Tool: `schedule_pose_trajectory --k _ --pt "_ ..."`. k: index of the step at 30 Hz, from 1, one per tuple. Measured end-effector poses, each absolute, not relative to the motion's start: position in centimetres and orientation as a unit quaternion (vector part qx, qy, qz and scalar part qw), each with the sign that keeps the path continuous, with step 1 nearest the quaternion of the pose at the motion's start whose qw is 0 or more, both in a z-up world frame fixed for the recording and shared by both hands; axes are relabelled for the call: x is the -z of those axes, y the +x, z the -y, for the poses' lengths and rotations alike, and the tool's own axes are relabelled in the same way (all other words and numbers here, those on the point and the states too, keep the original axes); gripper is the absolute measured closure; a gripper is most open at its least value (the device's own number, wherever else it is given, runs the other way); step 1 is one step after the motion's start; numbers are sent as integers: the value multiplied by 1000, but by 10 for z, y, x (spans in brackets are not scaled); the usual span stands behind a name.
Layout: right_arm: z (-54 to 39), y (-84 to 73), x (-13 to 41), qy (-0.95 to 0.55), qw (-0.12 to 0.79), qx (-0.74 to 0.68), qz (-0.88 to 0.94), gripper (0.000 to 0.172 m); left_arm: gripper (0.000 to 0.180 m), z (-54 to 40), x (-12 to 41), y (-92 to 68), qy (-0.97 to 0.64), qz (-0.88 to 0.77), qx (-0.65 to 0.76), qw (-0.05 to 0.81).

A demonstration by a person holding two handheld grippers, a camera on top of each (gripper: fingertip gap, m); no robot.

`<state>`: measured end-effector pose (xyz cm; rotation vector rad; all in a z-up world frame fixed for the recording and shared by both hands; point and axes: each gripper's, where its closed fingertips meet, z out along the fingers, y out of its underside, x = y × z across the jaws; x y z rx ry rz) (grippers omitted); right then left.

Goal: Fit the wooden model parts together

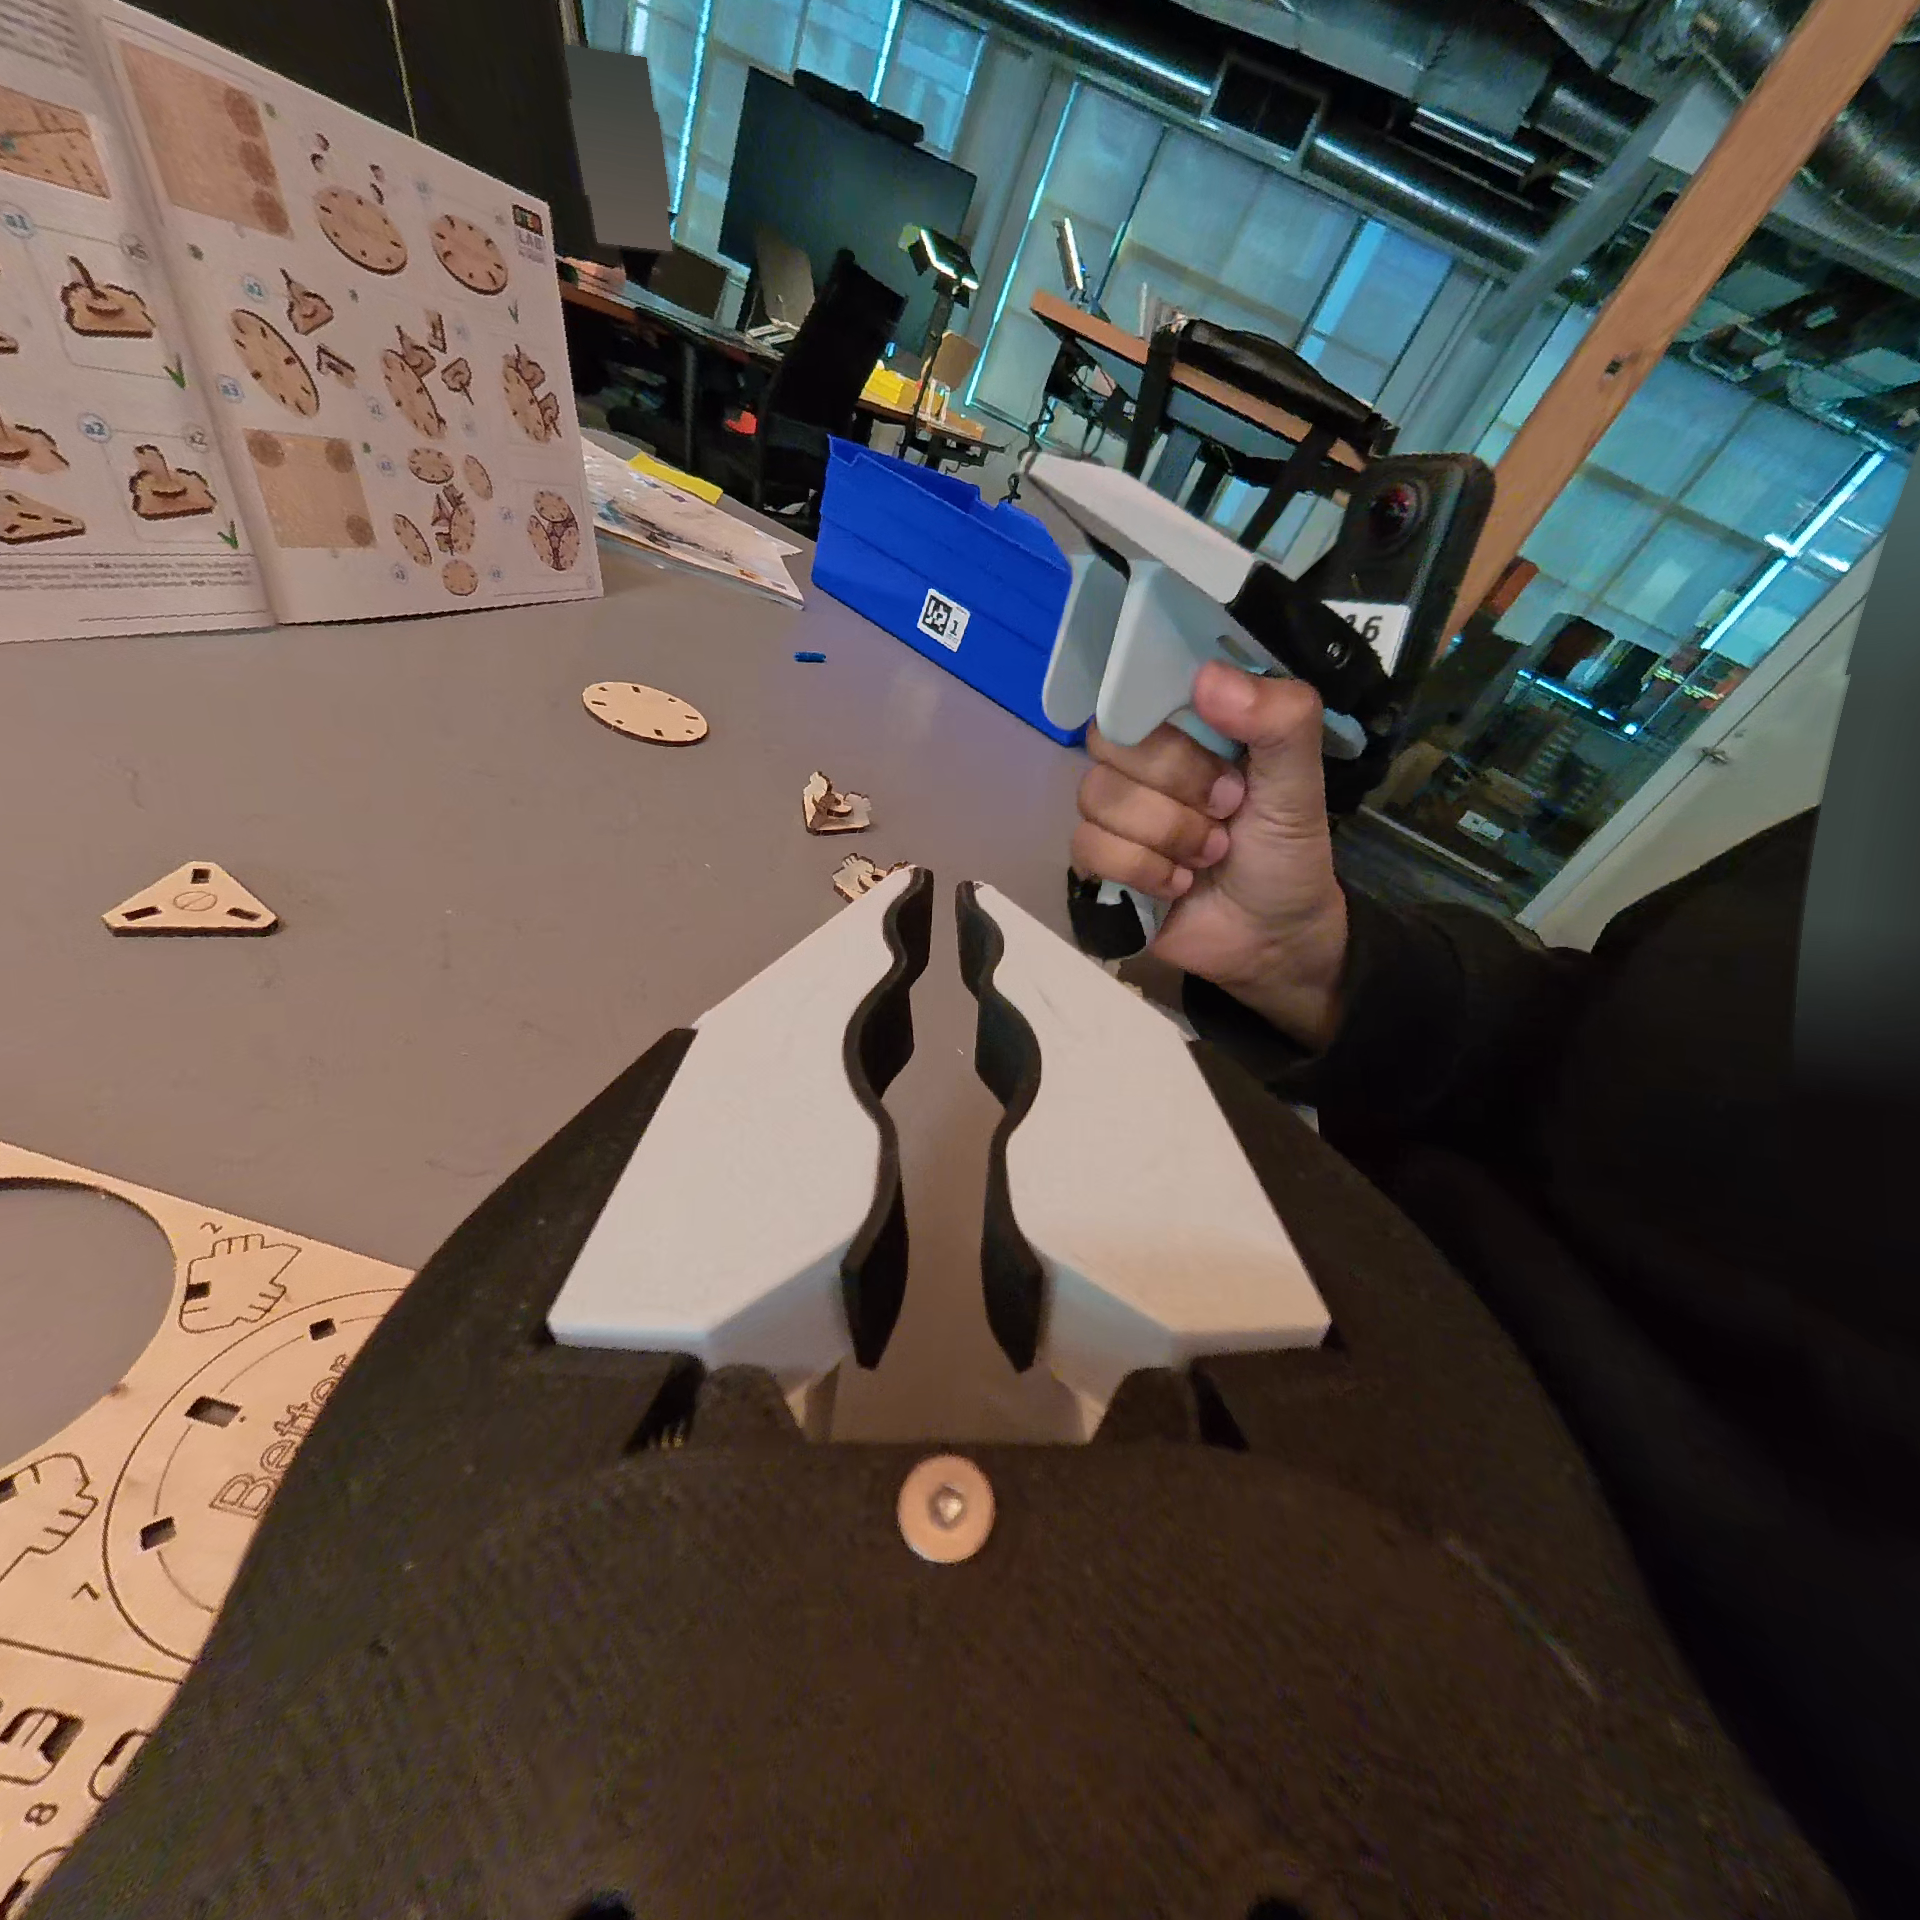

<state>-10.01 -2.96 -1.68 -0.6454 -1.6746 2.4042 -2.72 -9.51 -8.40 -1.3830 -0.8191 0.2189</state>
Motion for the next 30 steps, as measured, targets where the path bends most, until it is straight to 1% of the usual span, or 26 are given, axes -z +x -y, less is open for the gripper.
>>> schedule_pose_trajectory --k 7,11,15,16,19,24,26,30 --pt "38 -107 30 -230 69 -784 572 172 178 97 82 -27 -610 368 -91 696" --pt "38 -107 22 -220 115 -774 582 172 178 97 82 -27 -610 367 -90 696" --pt "51 -103 50 -200 144 -730 638 172 178 97 82 -27 -608 367 -88 698" --pt "52 -99 46 -190 153 -732 636 172 178 98 82 -27 -607 368 -88 699" --pt "46 -93 22 -159 224 -735 620 172 178 98 82 -27 -606 369 -88 699" --pt "44 -83 12 -150 245 -733 616 172 178 98 82 -27 -605 370 -86 700" --pt "39 -87 9 -166 262 -731 607 172 178 99 81 -27 -604 371 -86 700" --pt "31 -94 14 -212 264 -721 604 172 178 99 81 -27 -603 371 -86 701"
